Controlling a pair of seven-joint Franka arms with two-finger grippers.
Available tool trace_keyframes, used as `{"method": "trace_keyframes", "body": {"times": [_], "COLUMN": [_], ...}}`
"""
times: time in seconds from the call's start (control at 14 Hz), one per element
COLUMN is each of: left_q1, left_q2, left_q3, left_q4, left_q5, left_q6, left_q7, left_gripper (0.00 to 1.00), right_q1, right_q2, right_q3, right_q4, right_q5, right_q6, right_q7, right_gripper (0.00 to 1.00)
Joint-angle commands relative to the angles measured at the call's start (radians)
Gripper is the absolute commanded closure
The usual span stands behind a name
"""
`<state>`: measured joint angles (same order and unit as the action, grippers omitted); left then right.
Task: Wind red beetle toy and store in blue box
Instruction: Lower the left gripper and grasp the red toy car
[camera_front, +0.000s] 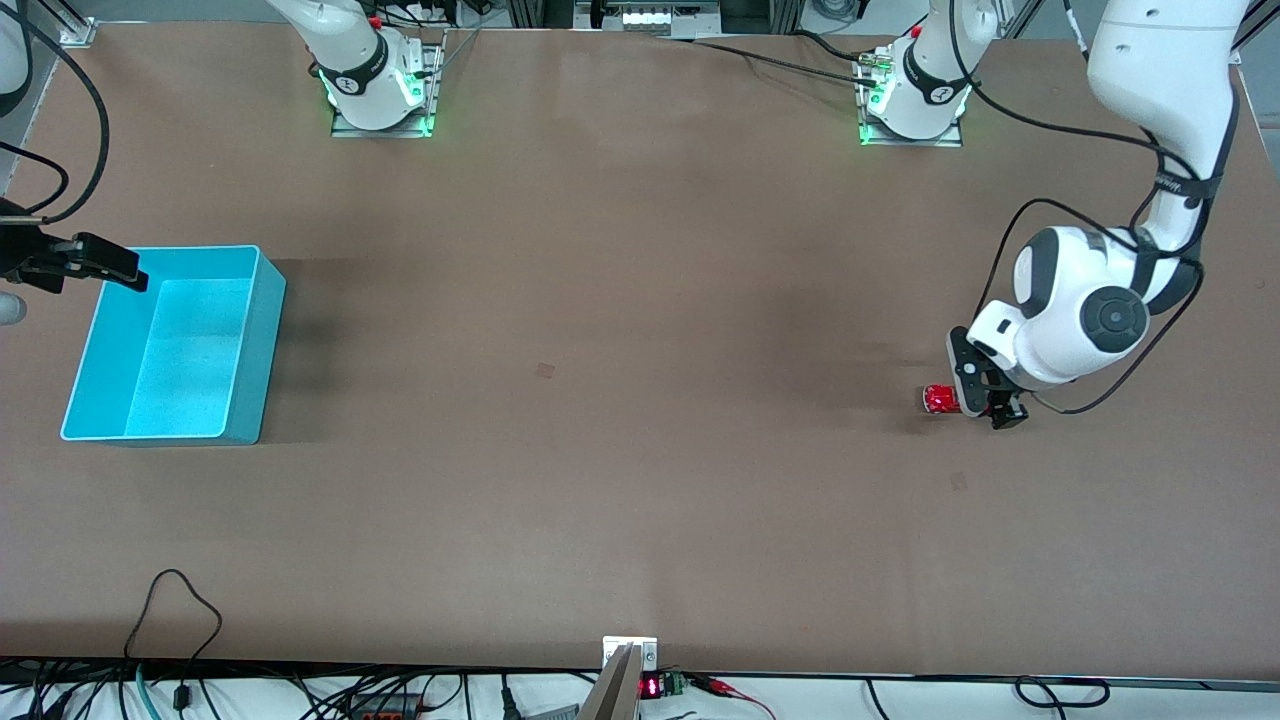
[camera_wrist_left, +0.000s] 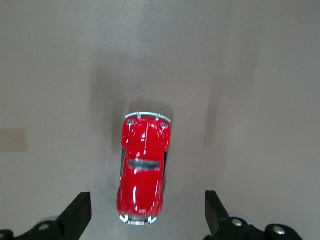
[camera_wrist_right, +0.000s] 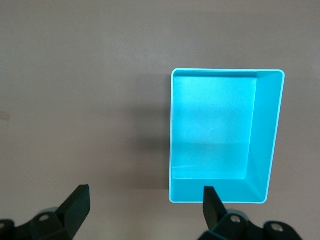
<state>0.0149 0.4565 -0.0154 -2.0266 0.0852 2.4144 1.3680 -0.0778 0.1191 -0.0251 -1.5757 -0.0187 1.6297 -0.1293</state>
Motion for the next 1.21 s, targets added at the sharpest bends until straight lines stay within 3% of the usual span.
{"method": "trace_keyframes", "body": {"times": [0.0,0.36,0.43,0.64,1.14], "left_q1": [-0.001,0.002,0.003,0.002,0.043], "left_q2": [0.028,0.050,0.051,0.050,0.071], "left_q3": [-0.001,-0.001,-0.001,-0.003,-0.001], "left_q4": [-0.003,0.003,0.003,0.005,0.025], "left_q5": [0.016,0.016,0.016,0.016,0.016], "left_q6": [0.046,0.051,0.049,0.049,0.051], "left_q7": [0.067,0.092,0.092,0.131,0.186], "left_gripper": [0.08,0.76,0.81,0.87,0.86], "right_q1": [-0.013,-0.013,-0.013,-0.013,-0.011], "right_q2": [-0.021,-0.021,-0.021,-0.021,-0.021], "right_q3": [0.008,0.008,0.008,0.008,0.008], "right_q4": [-0.021,-0.021,-0.021,-0.021,-0.020], "right_q5": [0.016,0.016,0.016,0.016,0.016], "right_q6": [0.007,0.007,0.007,0.007,0.007], "right_q7": [0.005,0.004,0.004,0.004,0.004], "right_gripper": [0.00,0.00,0.00,0.00,0.00]}}
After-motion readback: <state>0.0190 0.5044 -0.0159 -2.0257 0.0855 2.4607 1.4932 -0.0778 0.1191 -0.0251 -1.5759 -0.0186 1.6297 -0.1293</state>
